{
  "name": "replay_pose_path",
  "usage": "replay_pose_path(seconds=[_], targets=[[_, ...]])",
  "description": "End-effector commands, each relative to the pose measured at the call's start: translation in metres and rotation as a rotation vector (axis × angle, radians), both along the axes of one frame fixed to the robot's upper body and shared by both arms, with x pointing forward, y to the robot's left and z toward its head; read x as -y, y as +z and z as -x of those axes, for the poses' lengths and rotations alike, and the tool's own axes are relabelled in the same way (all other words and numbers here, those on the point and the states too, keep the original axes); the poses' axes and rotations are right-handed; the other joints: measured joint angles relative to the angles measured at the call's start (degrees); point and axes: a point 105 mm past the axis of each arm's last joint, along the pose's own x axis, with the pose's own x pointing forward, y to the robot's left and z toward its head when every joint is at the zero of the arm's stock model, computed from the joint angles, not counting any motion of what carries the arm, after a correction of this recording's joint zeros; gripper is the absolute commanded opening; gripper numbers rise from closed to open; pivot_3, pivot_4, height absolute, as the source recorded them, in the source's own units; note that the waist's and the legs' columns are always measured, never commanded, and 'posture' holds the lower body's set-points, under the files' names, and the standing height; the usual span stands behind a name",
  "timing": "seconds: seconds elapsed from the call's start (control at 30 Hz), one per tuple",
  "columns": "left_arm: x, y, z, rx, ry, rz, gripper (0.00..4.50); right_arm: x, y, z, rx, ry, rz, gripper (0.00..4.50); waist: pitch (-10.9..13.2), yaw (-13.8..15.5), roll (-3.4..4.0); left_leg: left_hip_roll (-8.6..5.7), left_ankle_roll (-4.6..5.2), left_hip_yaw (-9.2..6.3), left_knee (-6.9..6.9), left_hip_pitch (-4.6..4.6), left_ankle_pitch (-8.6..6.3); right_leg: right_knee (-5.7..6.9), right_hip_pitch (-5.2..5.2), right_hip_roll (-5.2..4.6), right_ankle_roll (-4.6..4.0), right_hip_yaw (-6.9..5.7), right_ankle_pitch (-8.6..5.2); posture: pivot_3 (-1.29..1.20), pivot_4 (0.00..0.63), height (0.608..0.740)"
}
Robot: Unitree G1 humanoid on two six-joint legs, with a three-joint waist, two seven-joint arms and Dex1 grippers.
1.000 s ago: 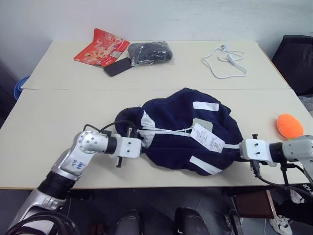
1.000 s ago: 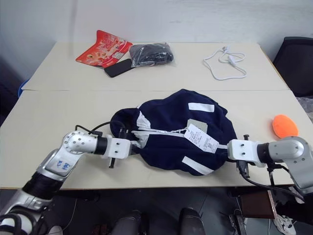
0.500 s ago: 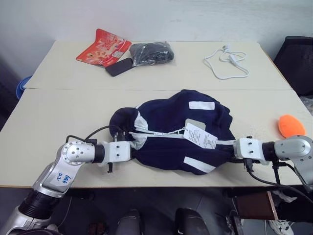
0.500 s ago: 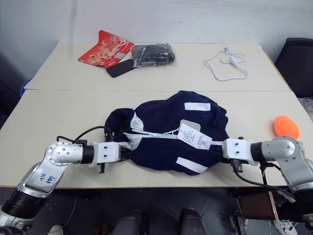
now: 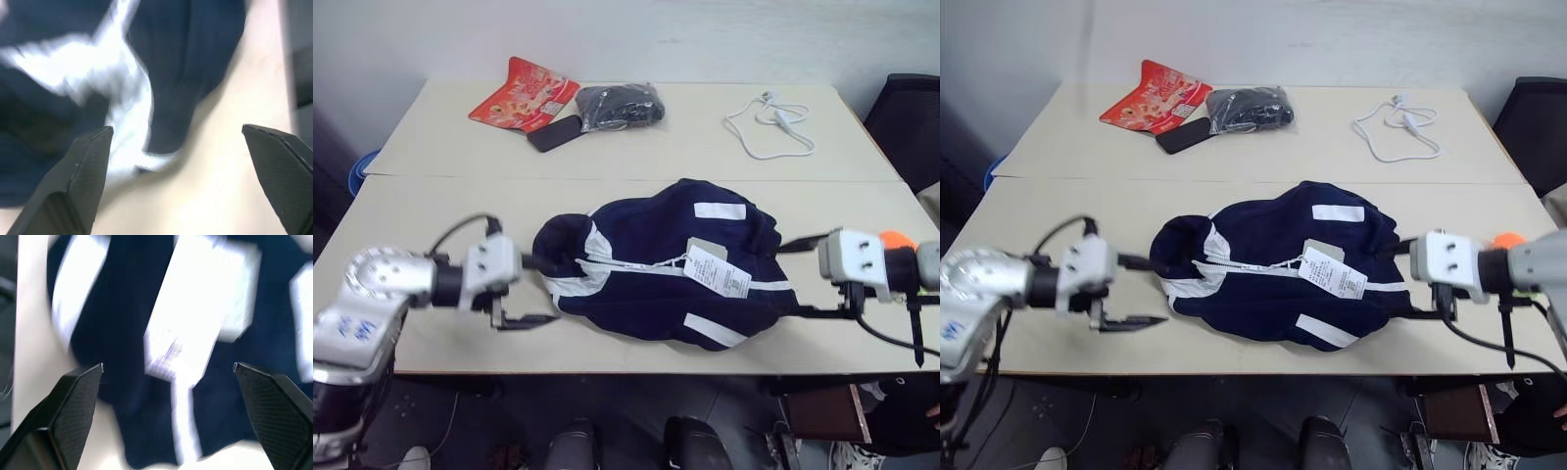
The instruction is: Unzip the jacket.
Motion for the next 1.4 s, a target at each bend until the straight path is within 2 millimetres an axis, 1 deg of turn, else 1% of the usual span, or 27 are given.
replay_pose_path(seconds=[0.03,0.1,0.17,0.23,0.3,0.37,0.43,0.57,0.67,0.7,0.77,0.83,1.0,1.1,1.23,1.4], targets=[[0.016,0.027,-0.017,0.007,-0.064,0.105,4.44,-0.03,0.015,-0.012,0.049,0.032,-0.04,4.5,0.0,0.2,0.0,-0.04,0.0,0.01,0.01,0.0,0.0,0.01,0.0,-0.01,0.0,0.01,0.0,0.0,0.15,0.74],[0.026,0.024,-0.036,0.011,-0.085,0.092,4.44,-0.051,0.016,-0.024,0.038,0.028,-0.087,4.5,0.0,0.1,-0.02,-0.08,-0.01,0.15,0.03,-0.01,0.01,0.02,-0.01,0.02,0.0,0.01,0.0,0.0,0.15,0.74],[0.035,0.015,-0.052,0.001,-0.098,0.065,4.44,-0.061,0.009,-0.033,0.038,0.005,-0.072,4.5,0.0,0.1,-0.02,-0.11,-0.01,0.48,-0.03,-0.05,0.01,0.04,-0.06,0.04,0.0,-0.03,0.0,0.0,0.15,0.74],[0.044,0.006,-0.068,-0.012,-0.102,0.049,4.44,-0.067,-0.005,-0.034,0.03,-0.022,-0.046,4.5,0.0,0.6,-0.04,-0.15,-0.01,0.5,-0.07,-0.14,0.01,0.03,-0.16,0.04,0.0,-0.05,0.0,0.0,0.15,0.74],[0.051,-0.002,-0.079,-0.024,-0.112,0.032,4.44,-0.07,-0.017,-0.028,0.019,-0.028,-0.032,4.5,0.0,0.7,-0.07,-0.19,0.01,0.48,-0.05,-0.43,0.0,-0.03,-0.36,0.03,0.0,-0.12,0.0,0.0,0.15,0.74],[0.059,-0.011,-0.085,-0.043,-0.13,0.027,4.44,-0.07,-0.023,-0.033,0.048,-0.126,-0.097,4.5,0.0,0.8,-0.12,-0.21,0.03,0.41,-0.05,-0.53,-0.02,-0.05,-0.42,0.01,0.0,-0.22,0.0,0.0,0.15,0.74],[0.063,-0.017,-0.088,-0.045,-0.146,0.021,4.44,-0.071,-0.025,-0.037,0.09,-0.185,-0.129,4.5,0.0,0.7,-0.13,-0.21,0.03,0.39,0.01,-0.68,-0.02,-0.06,-0.51,-0.01,0.01,-0.31,0.01,0.0,0.15,0.74],[0.071,-0.031,-0.093,-0.034,-0.164,-0.012,4.44,-0.076,-0.042,-0.035,0.139,-0.246,-0.132,4.5,0.0,0.4,-0.14,-0.17,-0.01,0.38,0.14,-0.83,0.02,0.08,-0.7,0.0,0.02,-0.29,0.02,0.0,0.15,0.74],[0.073,-0.034,-0.095,-0.028,-0.175,-0.02,4.44,-0.073,-0.045,-0.039,0.207,-0.308,-0.126,4.5,0.0,0.3,-0.14,-0.16,-0.02,0.39,0.14,-0.85,0.05,0.11,-0.74,0.0,0.02,-0.28,0.02,0.0,0.15,0.74],[0.074,-0.035,-0.095,-0.027,-0.178,-0.022,4.44,-0.07,-0.046,-0.041,0.236,-0.344,-0.125,4.5,0.0,0.3,-0.14,-0.17,-0.02,0.39,0.16,-0.92,0.06,0.12,-0.8,0.0,0.02,-0.28,0.02,0.0,0.15,0.74],[0.075,-0.036,-0.096,-0.024,-0.184,-0.032,4.44,-0.064,-0.045,-0.043,0.278,-0.394,-0.127,4.5,0.0,0.3,-0.14,-0.17,-0.02,0.39,0.16,-0.94,0.06,0.13,-0.83,-0.01,0.02,-0.27,0.02,0.0,0.15,0.74],[0.074,-0.039,-0.096,-0.02,-0.187,-0.045,4.44,-0.06,-0.039,-0.045,0.294,-0.437,-0.159,4.5,0.0,0.4,-0.14,-0.17,-0.02,0.38,0.16,-0.96,0.06,0.12,-0.85,-0.01,0.02,-0.27,0.02,0.0,0.15,0.74],[0.075,-0.046,-0.096,-0.017,-0.191,-0.053,4.44,-0.048,-0.032,-0.047,0.314,-0.473,-0.147,4.5,0.0,0.6,-0.14,-0.18,0.0,0.37,0.17,-0.97,0.06,0.13,-0.85,-0.01,0.03,-0.27,0.02,0.0,0.15,0.74],[0.077,-0.051,-0.098,-0.01,-0.183,-0.057,4.44,-0.047,-0.03,-0.046,0.307,-0.473,-0.15,4.5,0.0,0.6,-0.14,-0.18,0.0,0.37,0.17,-0.97,0.06,0.12,-0.85,-0.01,0.03,-0.27,0.02,0.0,0.15,0.74],[0.079,-0.053,-0.104,0.007,-0.163,-0.039,4.44,-0.052,-0.023,-0.041,0.265,-0.463,-0.208,4.5,0.0,0.6,-0.14,-0.18,0.0,0.37,0.17,-0.97,0.06,0.13,-0.85,-0.01,0.03,-0.27,0.02,0.0,0.15,0.74],[0.082,-0.053,-0.109,0.031,-0.152,-0.029,4.44,-0.046,-0.023,-0.045,0.284,-0.488,-0.19,4.5,0.0,0.7,-0.15,-0.18,0.0,0.36,0.17,-0.98,0.06,0.13,-0.85,-0.01,0.03,-0.28,0.02,0.0,0.15,0.74]])
